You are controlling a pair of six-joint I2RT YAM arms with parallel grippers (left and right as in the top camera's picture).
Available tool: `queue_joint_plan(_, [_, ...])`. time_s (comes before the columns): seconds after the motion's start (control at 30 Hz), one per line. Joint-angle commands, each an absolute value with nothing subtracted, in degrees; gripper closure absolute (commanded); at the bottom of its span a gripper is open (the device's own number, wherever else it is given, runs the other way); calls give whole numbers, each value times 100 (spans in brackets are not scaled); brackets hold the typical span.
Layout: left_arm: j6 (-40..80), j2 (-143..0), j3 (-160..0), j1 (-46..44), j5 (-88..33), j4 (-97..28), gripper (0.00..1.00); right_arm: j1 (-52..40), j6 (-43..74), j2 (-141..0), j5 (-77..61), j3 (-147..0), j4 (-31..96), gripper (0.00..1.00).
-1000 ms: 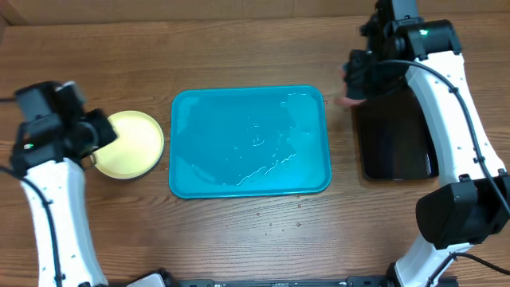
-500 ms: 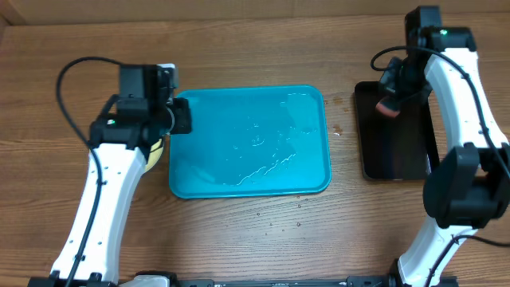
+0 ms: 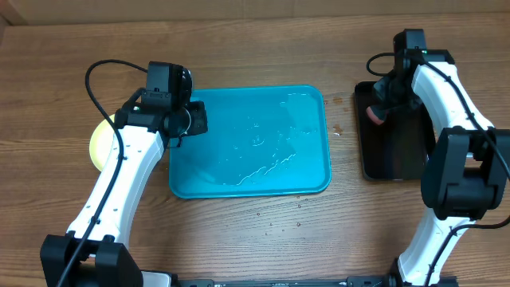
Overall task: Clean dirty plates on tray and stack at the side
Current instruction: 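Carry the sponge right and lower it into the black tray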
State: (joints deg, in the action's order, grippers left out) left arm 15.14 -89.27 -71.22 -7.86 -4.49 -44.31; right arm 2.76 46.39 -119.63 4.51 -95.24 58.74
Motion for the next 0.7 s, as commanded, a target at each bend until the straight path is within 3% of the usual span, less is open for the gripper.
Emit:
queue_joint_plan(0.0, [1673,-8962,-7107,-808,-454,-4477,86,478,3701,-11907,416,-9502,5992,96])
queue_joint_plan(0.13, [1671,-8962,-7107,-808,-451,-4482,76,628,1361,-11907,-279,-9502,6257,96])
queue_joint_plan(0.23, [1671,-8962,-7109,-808,-451,-4462,69,652,464,-11907,-266,-9478,6436,96])
queue_joint_plan(0.37, [1673,-8962,-7109,-808,-451,-4427,53,650,-696,-11907,-257,-9356,6436,83])
queue_joint_plan(0.53, [1673,-8962,-7109,-808,-449,-4425,28,652,-993,-11907,447,-9183,6335,82])
queue_joint_plan(0.57, [1673,-8962,-7109,-808,-449,-4425,18,652,-993,-11907,572,-9179,6351,81])
queue_joint_plan(0.6, [1673,-8962,-7109,-808,-451,-4427,9,650,-993,-11907,670,-9179,6355,73])
queue_joint_plan(0.63, [1675,-8962,-7107,-808,-449,-4427,0,650,-993,-11902,687,-9190,6370,71])
queue_joint_plan(0.67, [1675,-8962,-7107,-808,-451,-4431,0,650,-987,-11889,672,-9223,6410,71])
